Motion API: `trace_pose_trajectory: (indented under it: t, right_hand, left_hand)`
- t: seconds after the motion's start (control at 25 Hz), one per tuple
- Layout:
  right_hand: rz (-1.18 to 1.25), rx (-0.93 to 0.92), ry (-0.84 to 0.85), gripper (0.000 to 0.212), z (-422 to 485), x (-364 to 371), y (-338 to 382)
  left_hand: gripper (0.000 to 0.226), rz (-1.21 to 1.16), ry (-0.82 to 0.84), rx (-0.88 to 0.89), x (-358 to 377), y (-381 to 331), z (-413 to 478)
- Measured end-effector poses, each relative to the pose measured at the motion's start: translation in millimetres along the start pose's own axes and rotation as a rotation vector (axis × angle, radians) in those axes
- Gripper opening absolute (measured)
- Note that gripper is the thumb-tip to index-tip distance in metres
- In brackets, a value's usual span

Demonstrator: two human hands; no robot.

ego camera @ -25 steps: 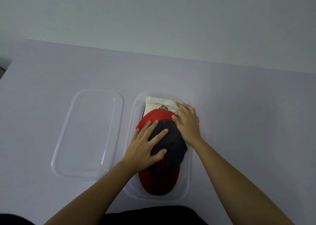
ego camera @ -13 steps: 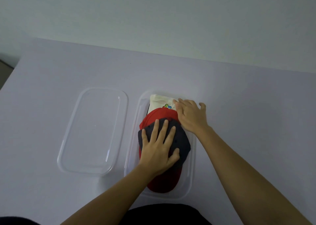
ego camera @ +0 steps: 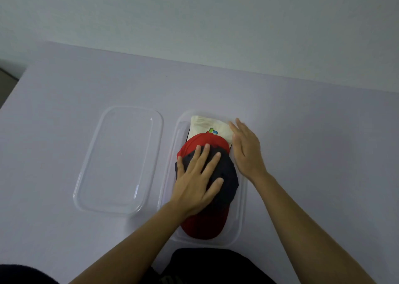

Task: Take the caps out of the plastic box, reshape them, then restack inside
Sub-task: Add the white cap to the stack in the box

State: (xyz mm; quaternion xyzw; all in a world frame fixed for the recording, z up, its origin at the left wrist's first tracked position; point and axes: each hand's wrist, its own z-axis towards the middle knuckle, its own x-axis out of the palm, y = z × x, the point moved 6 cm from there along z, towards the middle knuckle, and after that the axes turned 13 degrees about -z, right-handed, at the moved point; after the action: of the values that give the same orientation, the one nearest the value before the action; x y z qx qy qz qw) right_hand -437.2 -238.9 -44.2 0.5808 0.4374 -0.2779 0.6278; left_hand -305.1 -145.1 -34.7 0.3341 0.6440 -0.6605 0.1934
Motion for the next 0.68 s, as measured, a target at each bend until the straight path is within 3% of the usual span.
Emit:
trace_pose_trajectory:
  t: [0.08, 0.16, 0.24, 0.32, 0.36, 0.56, 0.68]
  right_hand:
    - [0.162, 0.132, -0.049, 0.05, -34.4, -0.5, -6.2]
    - [0.287, 0.277, -0.064, 0.048, -71.3, 2.1, -11.7]
    - [0.331, 0.39, -0.023, 0.05, -102.6, 12.5, -11.4]
    - [0.379, 0.457, 0.05, 0.054, -123.0, 27.6, -6.1]
    - [0.402, 0.489, 0.072, 0.053, -128.3, 33.8, -3.6]
    - [0.337, 0.56, 0.074, 0.048, -130.9, 39.9, -1.7]
    - [0.341, 0.554, 0.058, 0.047, -130.6, 39.7, -2.7]
  left_hand:
    - [0.061, -0.123, -0.168, 0.011, -43.4, 8.4, -7.8]
    - [0.056, -0.057, -0.449, -0.096, -95.4, 52.8, -20.5]
    - [0.062, -0.016, -0.603, -0.518, -133.5, 130.9, -42.5]
    - [0.088, -0.031, -0.565, -0.987, -142.2, 193.3, -75.4]
    - [0.097, -0.032, -0.516, -1.093, -140.9, 208.4, -85.1]
    - [0.105, -0.066, -0.476, -1.162, -149.9, 229.7, -89.3]
    - [0.09, -0.3, -0.552, -1.129, -163.4, 228.1, -95.0]
